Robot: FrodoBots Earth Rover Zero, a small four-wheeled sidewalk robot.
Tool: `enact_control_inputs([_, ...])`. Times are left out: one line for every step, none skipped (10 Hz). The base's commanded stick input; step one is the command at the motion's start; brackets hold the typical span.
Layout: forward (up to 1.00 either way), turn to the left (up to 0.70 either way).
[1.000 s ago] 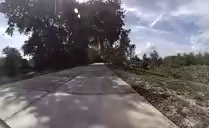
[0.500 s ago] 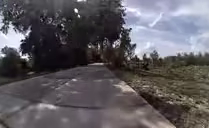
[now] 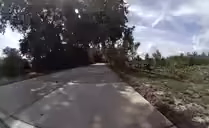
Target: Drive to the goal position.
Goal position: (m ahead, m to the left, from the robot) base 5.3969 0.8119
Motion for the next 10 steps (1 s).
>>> enact_control_inputs([0.85,0.0])
enact_control_inputs([0.85,0.0])
enact_control_inputs([0.85,0.0])
enact_control_inputs([0.85,0.0])
enact_control_inputs([0.85,0.0])
enact_control_inputs([0.85,0.0])
enact_control_inputs([0.85,0.0])
enact_control_inputs([0.85,0.0])
enact_control_inputs([0.85,0.0])
enact_control_inputs([0.85,0.0])
